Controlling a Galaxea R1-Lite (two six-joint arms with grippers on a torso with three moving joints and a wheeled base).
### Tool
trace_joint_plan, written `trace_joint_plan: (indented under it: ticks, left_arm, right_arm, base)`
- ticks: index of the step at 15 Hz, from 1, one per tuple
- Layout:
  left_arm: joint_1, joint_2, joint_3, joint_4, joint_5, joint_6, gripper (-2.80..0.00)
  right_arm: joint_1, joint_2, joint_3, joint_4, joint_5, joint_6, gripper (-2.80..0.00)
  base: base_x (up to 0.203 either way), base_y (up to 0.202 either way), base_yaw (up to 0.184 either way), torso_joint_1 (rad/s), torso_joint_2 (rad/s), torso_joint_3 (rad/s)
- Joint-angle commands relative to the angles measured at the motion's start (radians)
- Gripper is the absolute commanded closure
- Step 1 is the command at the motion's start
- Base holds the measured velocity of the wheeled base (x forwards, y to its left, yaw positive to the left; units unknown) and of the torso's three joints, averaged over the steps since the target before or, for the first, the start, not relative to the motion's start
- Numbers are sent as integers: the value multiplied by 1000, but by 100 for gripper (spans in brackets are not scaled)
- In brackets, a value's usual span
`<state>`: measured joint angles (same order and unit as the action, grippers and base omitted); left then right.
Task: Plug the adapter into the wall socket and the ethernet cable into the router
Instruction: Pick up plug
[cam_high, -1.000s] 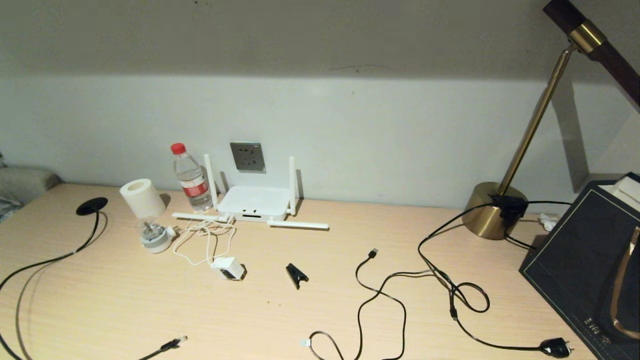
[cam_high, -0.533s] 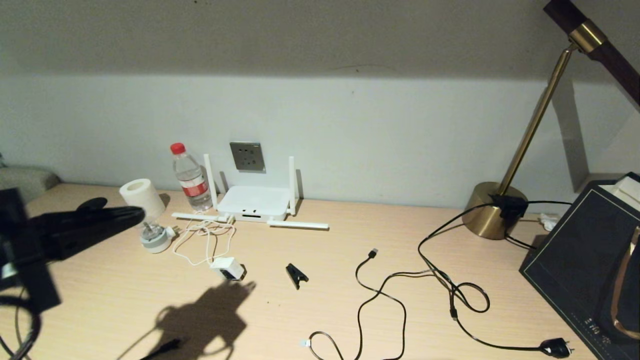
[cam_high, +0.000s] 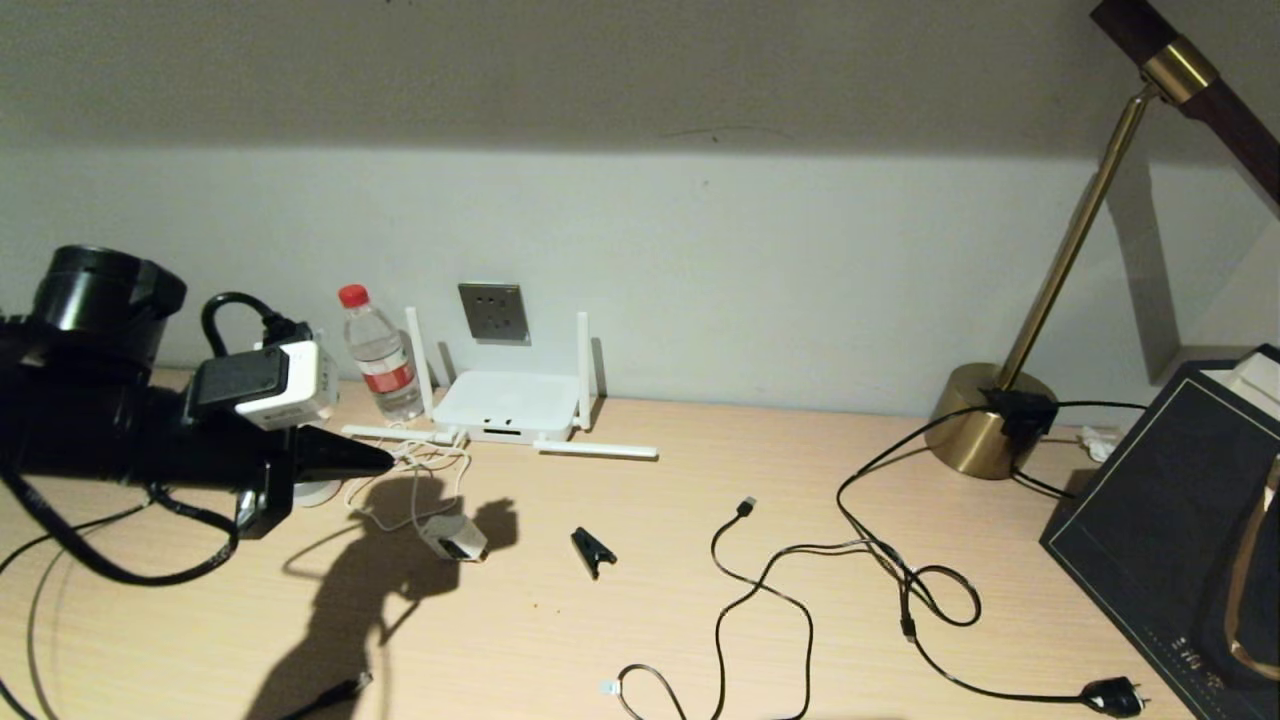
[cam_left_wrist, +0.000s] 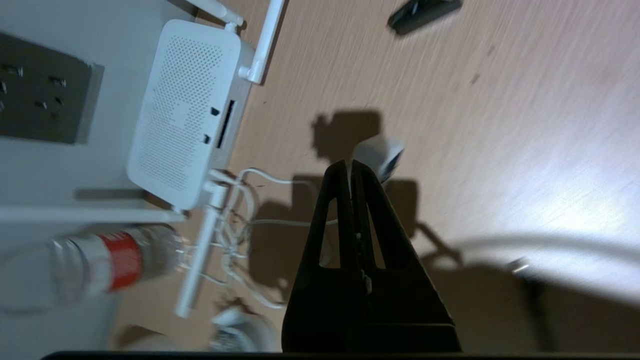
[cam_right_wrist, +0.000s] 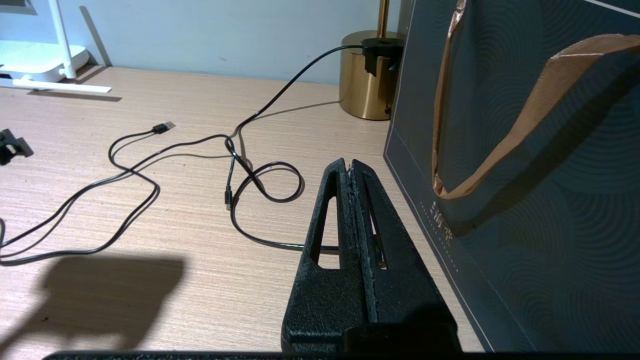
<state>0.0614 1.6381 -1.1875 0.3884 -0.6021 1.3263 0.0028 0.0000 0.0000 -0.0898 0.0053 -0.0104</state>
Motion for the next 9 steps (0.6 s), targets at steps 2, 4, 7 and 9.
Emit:
trace_joint_plan:
  ticks: [2,4,7,9]
  left_arm:
    - [38,236,-251,283,2,431,0]
    - [65,301,-340,391,19,512,-280]
    - [64,375,-437,399,23,521,-280]
    - [64,412,-512,400,18,515,-280]
  right_arm:
    - [0,2,35,-1,1,0,0]
    - [0,2,35,-1,1,0,0]
    - [0,2,35,-1,1,0,0]
    - [0,2,35,0,1,0,0]
  base:
    - [0,0,0,0,0,0]
    - [0,0,0,0,0,0]
    - [0,0,0,0,0,0]
    - [0,0,0,0,0,0]
